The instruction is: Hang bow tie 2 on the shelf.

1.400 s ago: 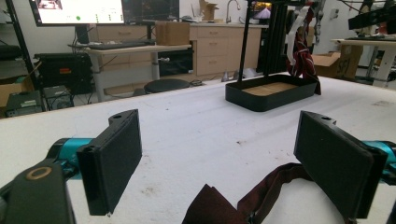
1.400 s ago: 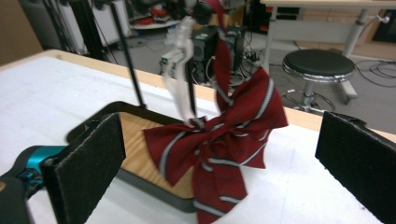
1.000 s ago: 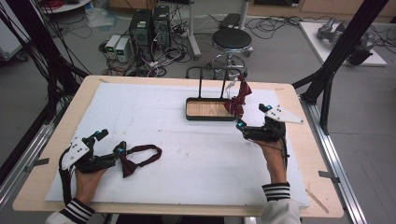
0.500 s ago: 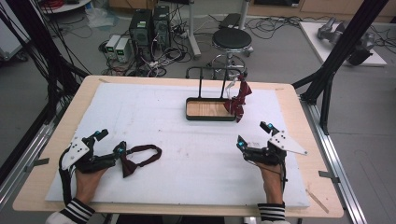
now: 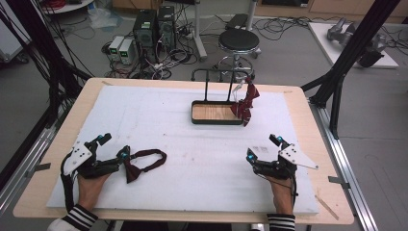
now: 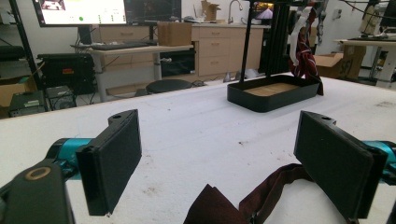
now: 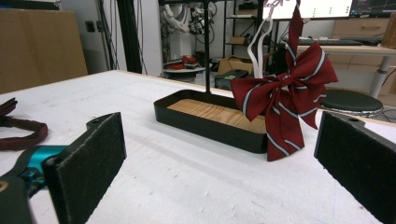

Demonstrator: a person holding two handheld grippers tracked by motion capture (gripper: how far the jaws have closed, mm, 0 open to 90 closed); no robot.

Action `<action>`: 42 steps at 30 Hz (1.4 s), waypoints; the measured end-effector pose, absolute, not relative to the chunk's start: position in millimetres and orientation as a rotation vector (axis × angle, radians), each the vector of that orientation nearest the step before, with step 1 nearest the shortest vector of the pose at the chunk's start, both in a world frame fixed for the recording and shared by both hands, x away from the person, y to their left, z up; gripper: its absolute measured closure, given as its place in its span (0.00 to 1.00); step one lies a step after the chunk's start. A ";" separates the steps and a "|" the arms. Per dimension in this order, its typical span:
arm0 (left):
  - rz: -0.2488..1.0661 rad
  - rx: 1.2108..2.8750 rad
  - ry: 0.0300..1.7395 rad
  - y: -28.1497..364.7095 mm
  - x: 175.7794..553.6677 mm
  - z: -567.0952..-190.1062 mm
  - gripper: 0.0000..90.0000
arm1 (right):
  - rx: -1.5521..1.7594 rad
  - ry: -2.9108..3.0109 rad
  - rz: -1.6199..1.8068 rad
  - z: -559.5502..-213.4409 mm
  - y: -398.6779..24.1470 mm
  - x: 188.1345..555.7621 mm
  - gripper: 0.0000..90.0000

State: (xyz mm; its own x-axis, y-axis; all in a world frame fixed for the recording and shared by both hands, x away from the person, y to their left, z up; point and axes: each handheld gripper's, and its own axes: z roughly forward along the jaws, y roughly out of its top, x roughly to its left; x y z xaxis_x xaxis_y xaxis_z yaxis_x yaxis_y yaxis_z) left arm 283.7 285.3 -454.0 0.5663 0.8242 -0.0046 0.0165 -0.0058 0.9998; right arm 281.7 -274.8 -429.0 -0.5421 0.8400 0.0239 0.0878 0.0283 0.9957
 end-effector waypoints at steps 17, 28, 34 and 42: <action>0.716 1.424 0.777 288.0 284.5 -451.6 0.16 | 0.957 1.695 1.560 -435.8 -275.2 278.8 0.01; 0.672 1.602 0.707 292.4 292.4 -421.1 0.16 | 0.971 1.704 1.561 -442.0 -276.7 278.6 0.01; 0.598 1.798 0.618 290.4 302.0 -406.6 0.16 | 0.977 1.699 1.564 -444.1 -278.5 277.5 0.01; 0.524 1.997 0.527 285.7 306.8 -394.5 0.16 | 0.981 1.696 1.566 -447.4 -280.5 276.8 0.01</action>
